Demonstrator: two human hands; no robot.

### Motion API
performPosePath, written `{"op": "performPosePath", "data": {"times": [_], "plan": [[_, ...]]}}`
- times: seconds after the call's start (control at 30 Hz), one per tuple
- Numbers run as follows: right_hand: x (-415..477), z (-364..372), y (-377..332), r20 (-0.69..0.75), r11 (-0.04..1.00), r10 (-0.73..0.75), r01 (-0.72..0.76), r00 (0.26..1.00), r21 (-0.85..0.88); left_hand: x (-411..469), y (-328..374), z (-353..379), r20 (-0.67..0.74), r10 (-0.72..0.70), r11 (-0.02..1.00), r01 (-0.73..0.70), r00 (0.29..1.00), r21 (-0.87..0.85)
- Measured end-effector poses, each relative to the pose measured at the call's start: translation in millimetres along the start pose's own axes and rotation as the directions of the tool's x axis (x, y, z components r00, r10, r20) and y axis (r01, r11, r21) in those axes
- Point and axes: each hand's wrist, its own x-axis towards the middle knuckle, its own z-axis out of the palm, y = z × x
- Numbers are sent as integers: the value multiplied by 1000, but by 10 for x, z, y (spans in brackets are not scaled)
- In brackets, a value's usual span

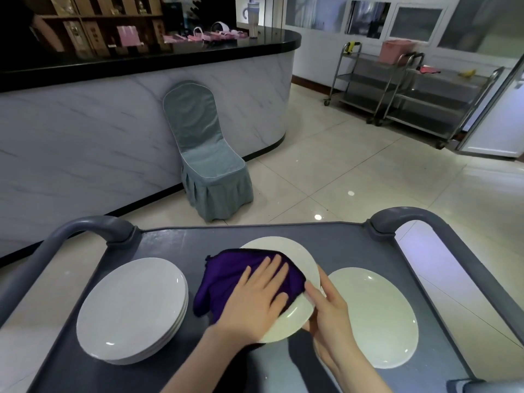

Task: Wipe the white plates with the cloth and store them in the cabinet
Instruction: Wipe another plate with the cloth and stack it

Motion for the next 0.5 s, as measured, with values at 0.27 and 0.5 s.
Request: {"op": "performPosePath", "data": {"times": [0.27,0.5], "plan": [[61,-134,-138,-63,999,-40,39,997,-18,-289,-274,5,6,-84,992,85,996,-88],[53,-101,-183,-22,998,-48,49,999,47,-428,195,234,-54,91,995,-93,994,-42]]}}
